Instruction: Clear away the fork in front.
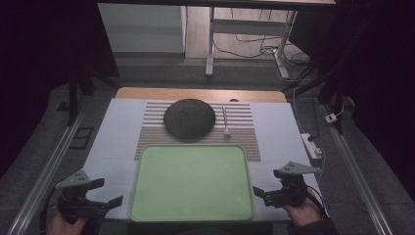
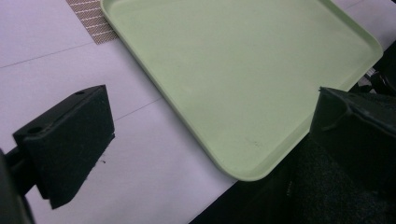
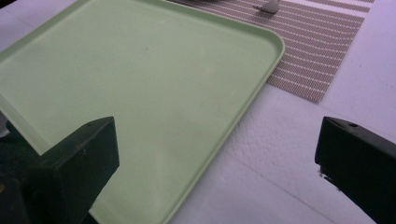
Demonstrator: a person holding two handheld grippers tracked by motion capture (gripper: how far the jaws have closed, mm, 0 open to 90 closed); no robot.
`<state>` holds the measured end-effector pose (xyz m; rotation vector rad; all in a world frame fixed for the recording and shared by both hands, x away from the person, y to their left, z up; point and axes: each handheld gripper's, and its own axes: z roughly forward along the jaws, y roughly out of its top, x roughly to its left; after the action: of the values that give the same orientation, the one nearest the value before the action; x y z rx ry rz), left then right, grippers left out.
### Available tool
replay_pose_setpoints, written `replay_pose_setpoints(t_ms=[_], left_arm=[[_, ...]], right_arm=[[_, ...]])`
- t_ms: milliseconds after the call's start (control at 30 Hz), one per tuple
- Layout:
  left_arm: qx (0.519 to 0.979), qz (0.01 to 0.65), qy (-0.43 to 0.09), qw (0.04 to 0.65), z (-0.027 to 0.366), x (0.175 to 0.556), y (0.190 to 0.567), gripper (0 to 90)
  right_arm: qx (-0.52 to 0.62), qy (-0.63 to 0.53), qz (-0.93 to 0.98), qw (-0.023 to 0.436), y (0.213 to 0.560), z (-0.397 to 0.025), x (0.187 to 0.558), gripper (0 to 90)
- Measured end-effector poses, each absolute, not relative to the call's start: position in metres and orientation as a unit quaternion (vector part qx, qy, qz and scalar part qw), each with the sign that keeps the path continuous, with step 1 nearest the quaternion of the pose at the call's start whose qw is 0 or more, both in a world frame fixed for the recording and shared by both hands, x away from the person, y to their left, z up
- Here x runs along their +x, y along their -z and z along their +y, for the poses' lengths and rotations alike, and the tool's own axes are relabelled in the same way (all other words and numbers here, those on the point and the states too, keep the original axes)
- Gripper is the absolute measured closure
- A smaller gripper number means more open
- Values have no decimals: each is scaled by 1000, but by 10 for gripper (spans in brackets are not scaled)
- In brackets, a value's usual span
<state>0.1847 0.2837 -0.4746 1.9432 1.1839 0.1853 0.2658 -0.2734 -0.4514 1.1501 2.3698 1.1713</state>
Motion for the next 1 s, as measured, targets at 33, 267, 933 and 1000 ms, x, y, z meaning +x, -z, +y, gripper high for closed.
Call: replay_pose_setpoints(t_ms=[33,267,933,1000], left_arm=[[774,472,-74,416,284,185,475,1],[774,472,-74,416,284,185,475,1],[772,474,-73,417,284,185,475,0],[772,474,-73,416,284,185,475,0]], right_arm=[[394,-400,817,131,451,-272,267,0],[387,-391,823,141,451,-266,279,0],[383,-359,839,144,458,-238,320,0],[381,-354,841,147,459,-236,325,0]])
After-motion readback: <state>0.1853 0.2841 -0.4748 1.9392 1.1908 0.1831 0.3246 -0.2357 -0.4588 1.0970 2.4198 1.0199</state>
